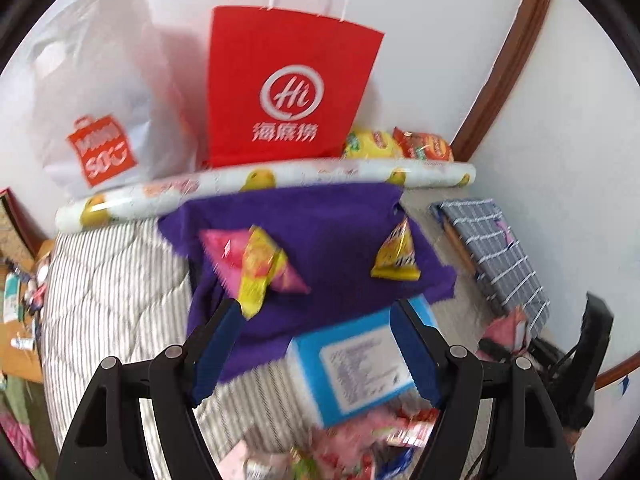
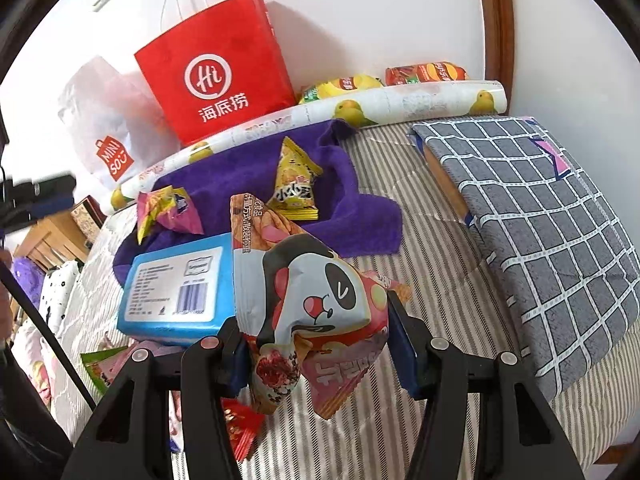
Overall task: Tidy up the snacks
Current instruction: 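Lift the panda-print bag up from the bed with the right gripper, then grasp the pale pink snack bag with the left gripper while the right gripper holds the panda bag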
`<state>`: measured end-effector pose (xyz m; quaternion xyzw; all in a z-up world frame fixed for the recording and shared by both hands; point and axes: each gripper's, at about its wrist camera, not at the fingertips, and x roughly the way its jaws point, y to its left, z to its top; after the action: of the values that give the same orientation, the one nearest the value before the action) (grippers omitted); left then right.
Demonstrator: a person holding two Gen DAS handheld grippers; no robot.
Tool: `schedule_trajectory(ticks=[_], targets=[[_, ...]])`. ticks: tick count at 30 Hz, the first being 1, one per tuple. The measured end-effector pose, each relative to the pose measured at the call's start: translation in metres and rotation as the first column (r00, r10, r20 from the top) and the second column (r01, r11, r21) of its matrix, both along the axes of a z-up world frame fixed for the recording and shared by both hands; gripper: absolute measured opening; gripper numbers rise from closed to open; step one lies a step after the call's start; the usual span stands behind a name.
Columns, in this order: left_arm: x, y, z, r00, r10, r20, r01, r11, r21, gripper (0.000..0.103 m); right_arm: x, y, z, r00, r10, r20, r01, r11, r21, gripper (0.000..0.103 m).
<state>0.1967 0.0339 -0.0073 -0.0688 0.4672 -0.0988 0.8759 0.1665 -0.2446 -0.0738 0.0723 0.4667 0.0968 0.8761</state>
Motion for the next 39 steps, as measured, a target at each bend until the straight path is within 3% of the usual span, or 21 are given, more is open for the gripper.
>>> schedule_trajectory(ticks=[11, 18, 24, 29, 35, 39], targets=[[-0.075, 0.027, -0.037, 0.997, 0.05, -0.064, -0.048, 0.998, 0.026, 0.077, -0.022, 0.013, 0.006, 0.999, 0.033, 0.024, -0.034, 0.998, 0.045, 0.056], [-0.094, 0.058, -0.075, 0.987, 0.107, -0.119, -0.105, 0.994, 0.023, 0.077, -0.036, 0.015, 0.005, 0.999, 0.041, 0.032, -0.042, 0.999, 0.033, 0.056], [-0.096, 0.053, -0.103, 0.986, 0.078, -0.149, -0.066, 0.994, 0.081, 0.077, -0.041, 0.01, -0.007, 1.0, 0.027, 0.012, -0.028, 0.999, 0.032, 0.056], [-0.093, 0.038, -0.118, 0.989, -0.012, -0.147, 0.028, 0.994, 0.107, 0.077, -0.043, 0.008, -0.011, 1.0, 0.024, 0.002, -0.024, 0.999, 0.022, 0.056], [-0.092, 0.024, -0.132, 0.987, -0.054, -0.151, 0.078, 0.985, 0.156, 0.076, -0.04, 0.004, -0.011, 1.0, 0.017, 0.001, -0.017, 1.0, 0.015, 0.056], [-0.094, 0.021, -0.132, 0.987, -0.074, -0.144, 0.095, 0.985, 0.147, 0.062, -0.038, 0.0, -0.011, 1.0, 0.003, 0.002, -0.003, 1.0, 0.021, 0.056]])
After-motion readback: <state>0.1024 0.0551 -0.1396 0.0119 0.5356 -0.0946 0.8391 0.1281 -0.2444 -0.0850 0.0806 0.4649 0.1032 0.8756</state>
